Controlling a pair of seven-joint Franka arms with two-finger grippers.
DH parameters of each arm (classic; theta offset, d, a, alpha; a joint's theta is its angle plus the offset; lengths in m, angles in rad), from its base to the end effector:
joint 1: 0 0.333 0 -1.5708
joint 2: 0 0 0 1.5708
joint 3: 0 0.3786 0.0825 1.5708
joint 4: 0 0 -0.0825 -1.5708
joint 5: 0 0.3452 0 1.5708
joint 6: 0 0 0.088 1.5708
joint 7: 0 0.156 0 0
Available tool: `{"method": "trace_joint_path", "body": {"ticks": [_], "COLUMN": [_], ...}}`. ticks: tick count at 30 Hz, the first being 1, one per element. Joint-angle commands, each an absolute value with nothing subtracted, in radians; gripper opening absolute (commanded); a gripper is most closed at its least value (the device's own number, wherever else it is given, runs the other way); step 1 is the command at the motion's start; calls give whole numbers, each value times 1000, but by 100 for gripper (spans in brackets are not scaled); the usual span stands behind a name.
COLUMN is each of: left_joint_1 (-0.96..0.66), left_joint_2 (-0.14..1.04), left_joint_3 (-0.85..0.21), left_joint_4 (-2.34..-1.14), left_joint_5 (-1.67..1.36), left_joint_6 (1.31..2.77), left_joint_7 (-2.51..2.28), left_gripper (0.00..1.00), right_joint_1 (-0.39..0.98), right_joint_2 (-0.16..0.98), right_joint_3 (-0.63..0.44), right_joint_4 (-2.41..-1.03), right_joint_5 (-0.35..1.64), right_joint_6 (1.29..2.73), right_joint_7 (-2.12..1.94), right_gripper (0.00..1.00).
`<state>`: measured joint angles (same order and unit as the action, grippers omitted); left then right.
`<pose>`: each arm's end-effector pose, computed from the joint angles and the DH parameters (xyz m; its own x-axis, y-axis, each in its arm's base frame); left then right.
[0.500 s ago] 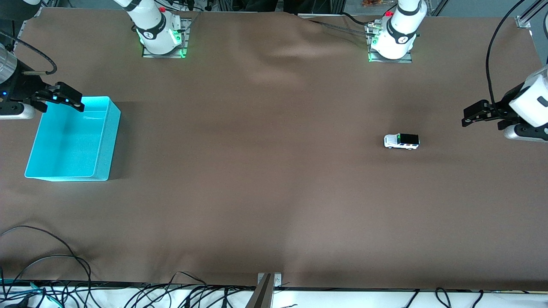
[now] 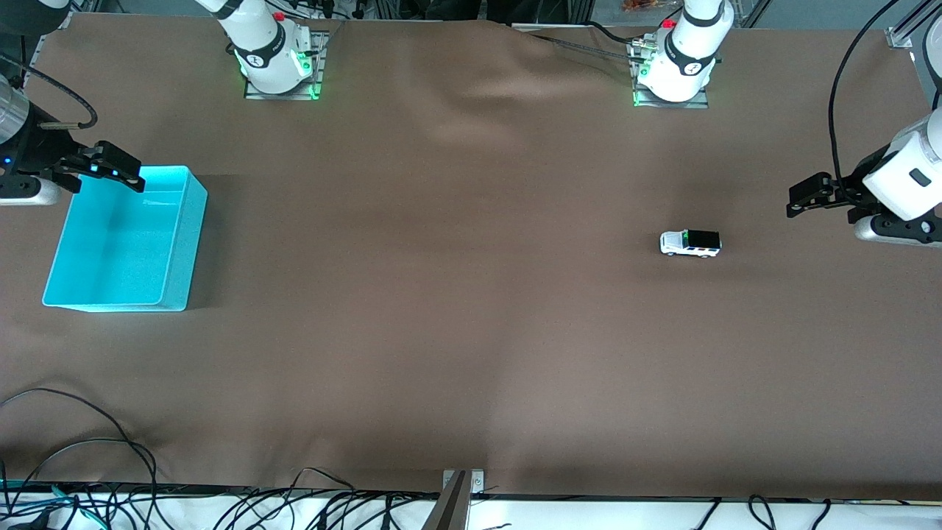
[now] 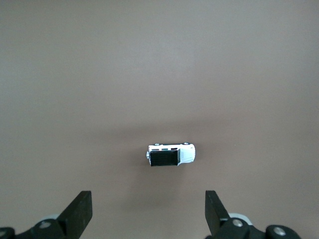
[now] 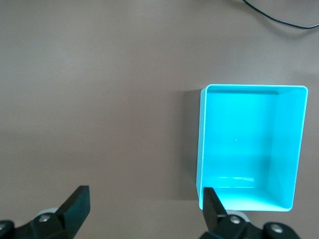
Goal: Wind and store white jeep toy
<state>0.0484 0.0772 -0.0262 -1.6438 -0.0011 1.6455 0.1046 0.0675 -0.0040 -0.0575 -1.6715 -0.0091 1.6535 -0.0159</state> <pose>0.5409 0.0124 0.5718 0.9938 -0.0824 -0.0747 -0.0818 -0.9966 0.0110 0.5183 0.0038 0.6035 0.9995 0.0267 -0.0141 0.0268 -0.9996 0.0086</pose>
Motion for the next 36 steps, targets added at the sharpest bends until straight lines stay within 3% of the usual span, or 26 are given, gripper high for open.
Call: {"method": "trace_joint_path", "body": {"ticks": [1, 21, 36], "left_joint_1": [51, 51, 32], "left_joint_2": [60, 83, 147], "left_joint_3": [-31, -29, -67], "left_joint_4": [-1660, -1655, -1660], "left_joint_5": [18, 18, 18], "left_joint_6": [1649, 1631, 1601], "left_joint_7": [104, 72, -659], "left_gripper": [100, 100, 100], "right_joint_1": [66, 66, 66], "right_joint_2": [-2, 2, 2], "right_joint_3": [-58, -57, -57], "right_joint_4": [-1654, -1652, -1652], "right_joint_5": [6, 0, -3], "right_joint_6": [1641, 1661, 1664], "right_joint_7": [-11, -12, -12], "right_gripper": [100, 100, 100]}}
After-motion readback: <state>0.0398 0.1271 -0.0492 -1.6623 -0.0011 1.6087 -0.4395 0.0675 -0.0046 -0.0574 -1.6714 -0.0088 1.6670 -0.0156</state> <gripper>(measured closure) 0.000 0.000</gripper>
